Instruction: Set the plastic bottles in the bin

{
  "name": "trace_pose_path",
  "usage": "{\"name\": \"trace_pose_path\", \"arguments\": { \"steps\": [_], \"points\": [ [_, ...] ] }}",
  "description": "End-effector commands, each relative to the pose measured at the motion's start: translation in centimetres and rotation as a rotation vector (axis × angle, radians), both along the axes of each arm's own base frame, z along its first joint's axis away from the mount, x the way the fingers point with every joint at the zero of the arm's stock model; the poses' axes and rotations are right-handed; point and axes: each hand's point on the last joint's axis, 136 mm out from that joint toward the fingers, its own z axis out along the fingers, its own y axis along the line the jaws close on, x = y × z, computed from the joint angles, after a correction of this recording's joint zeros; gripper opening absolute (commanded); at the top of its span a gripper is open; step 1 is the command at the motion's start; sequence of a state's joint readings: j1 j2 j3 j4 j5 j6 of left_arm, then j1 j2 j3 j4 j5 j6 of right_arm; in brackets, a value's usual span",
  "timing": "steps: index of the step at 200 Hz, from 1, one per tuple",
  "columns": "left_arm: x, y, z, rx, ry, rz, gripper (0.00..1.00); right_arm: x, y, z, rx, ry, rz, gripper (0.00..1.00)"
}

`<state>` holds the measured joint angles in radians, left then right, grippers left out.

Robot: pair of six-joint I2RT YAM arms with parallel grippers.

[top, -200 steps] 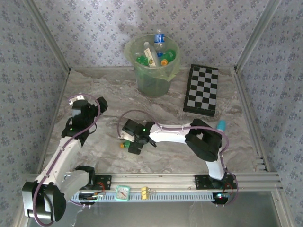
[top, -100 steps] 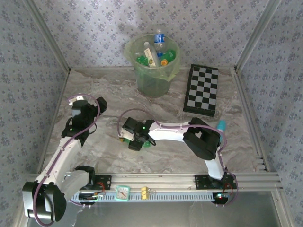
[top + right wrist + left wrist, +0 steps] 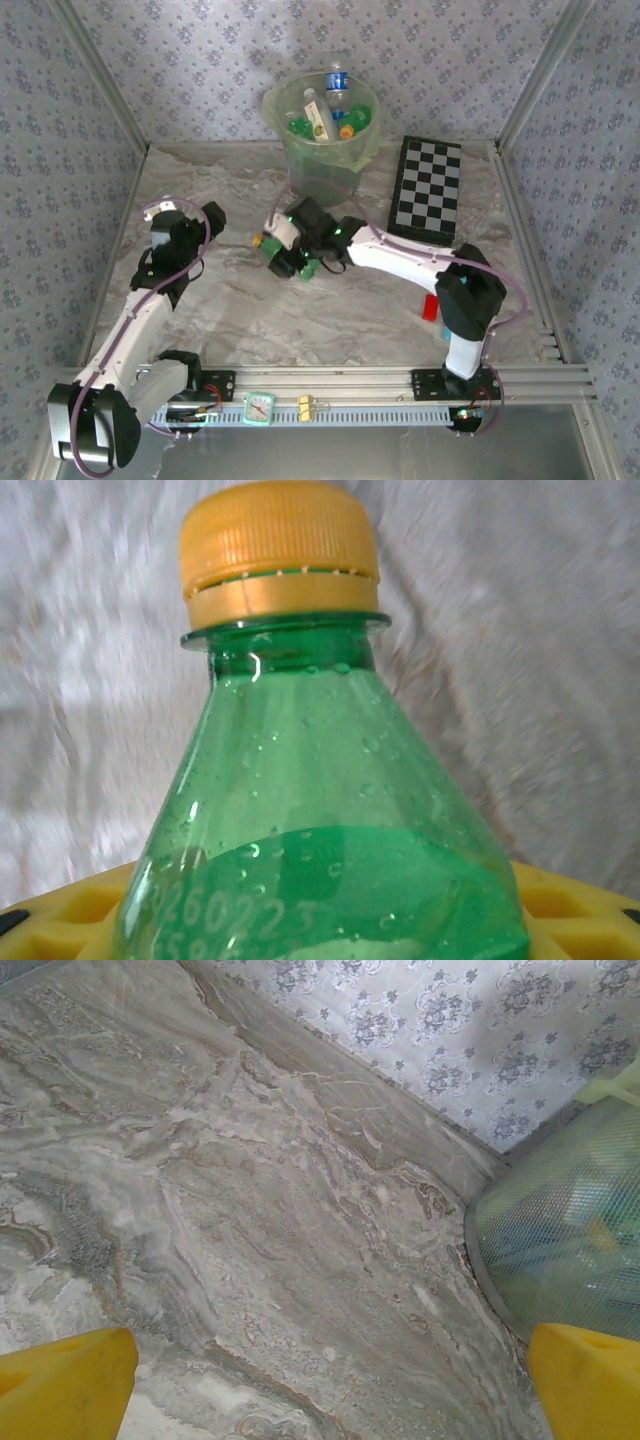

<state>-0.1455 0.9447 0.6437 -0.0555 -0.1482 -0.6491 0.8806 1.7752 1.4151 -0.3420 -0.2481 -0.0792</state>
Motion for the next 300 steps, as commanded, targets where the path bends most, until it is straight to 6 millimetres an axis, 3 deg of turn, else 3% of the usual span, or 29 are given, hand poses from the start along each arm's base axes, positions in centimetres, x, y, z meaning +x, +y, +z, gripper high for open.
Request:
{"name": "trace_pose_path", "arguments": {
  "steps": [1, 37, 66, 96, 119, 166, 207, 254, 300],
  "points": [
    [0.6, -0.4, 1.0, -0.029, -0.042, -0.02, 1.0, 1.8, 0.0, 6.9, 0.188, 0.018, -0.069, 0.45],
    [0.6, -0.9, 0.2, -0.069, -0.025, -0.032, 1.0, 6.0, -2.6, 15.2, 0.376, -0.038, -0.207, 0.45],
    [0.3, -2.6, -1.5, -0.157, -0.006, -0.089, 1.0, 9.4, -5.1, 21.2, 0.542, -0.082, -0.31, 0.45],
    [-0.5, -4.7, -3.9, -0.192, 0.051, -0.154, 1.0, 13.3, -7.8, 24.4, 0.632, -0.138, -0.43, 0.45],
    [-1.1, -6.1, -4.6, -0.173, 0.07, -0.2, 1.0, 16.2, -9.3, 26.0, 0.701, -0.179, -0.493, 0.44],
    [-1.5, -7.5, -4.6, -0.124, 0.079, -0.248, 1.0, 21.6, -10.8, 26.9, 0.76, -0.24, -0.573, 0.44],
    [-1.4, -7.6, -4.5, -0.123, 0.073, -0.249, 1.0, 25.0, -10.2, 24.5, 0.732, -0.206, -0.611, 0.43],
    [-1.6, -7.3, -4.6, -0.115, 0.079, -0.239, 1.0, 26.5, -9.2, 21.3, 0.697, -0.126, -0.628, 0.43],
    [-1.6, -7.2, -4.7, -0.111, 0.08, -0.234, 1.0, 27.6, -10.2, 20.0, 0.656, -0.142, -0.696, 0.49]
  ]
}}
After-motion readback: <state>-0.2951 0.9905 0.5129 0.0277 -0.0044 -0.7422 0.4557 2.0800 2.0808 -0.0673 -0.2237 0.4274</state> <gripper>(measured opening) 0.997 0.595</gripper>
